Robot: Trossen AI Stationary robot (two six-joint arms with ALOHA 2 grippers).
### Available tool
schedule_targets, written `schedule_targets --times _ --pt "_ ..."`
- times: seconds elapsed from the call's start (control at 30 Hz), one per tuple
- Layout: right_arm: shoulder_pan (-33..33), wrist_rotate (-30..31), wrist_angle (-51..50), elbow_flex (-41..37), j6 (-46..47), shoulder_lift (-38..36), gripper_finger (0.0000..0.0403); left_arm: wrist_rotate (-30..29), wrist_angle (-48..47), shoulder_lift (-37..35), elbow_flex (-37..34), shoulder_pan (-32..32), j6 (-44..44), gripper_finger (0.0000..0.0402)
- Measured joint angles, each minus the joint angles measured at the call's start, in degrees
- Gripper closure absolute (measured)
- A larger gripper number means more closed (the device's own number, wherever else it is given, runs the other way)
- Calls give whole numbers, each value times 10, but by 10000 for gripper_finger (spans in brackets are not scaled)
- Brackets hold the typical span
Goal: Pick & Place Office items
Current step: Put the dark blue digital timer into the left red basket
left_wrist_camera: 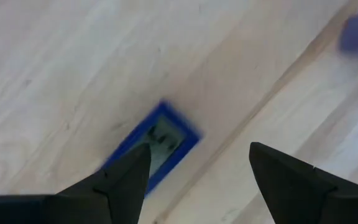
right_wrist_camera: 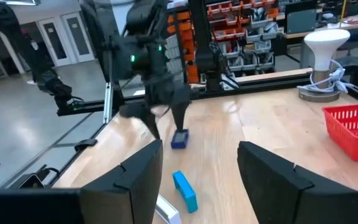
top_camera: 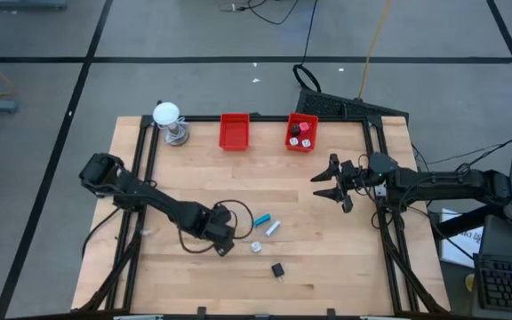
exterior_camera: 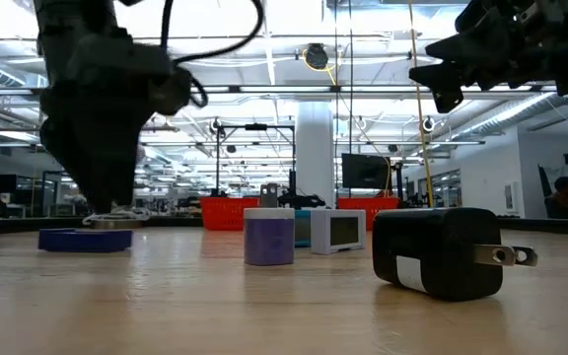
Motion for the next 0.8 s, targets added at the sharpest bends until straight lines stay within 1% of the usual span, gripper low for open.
schedule_targets --times 0.13,0.23,0.4,0.6,0.67,0.73,0.8 --pt "0 0 -2 0 0 0 207 -7 -75 -24 1 2 -35 124" --pt "0 0 -2 0 0 0 207 -10 -119 -29 1 -3 -28 124" --pt "0 -1 -3 0 0 0 207 -13 -169 -25 1 -27 98 124" --pt "0 -2 -10 0 0 0 207 -44 -168 -24 1 -45 252 124" --pt "0 -2 -10 0 0 0 207 -61 -168 -24 1 -46 283 124" --pt "0 -2 -11 0 0 0 207 -89 -169 -24 1 -44 294 124" --pt "0 -2 -11 0 0 0 207 -102 -167 -24 -1 -39 300 124"
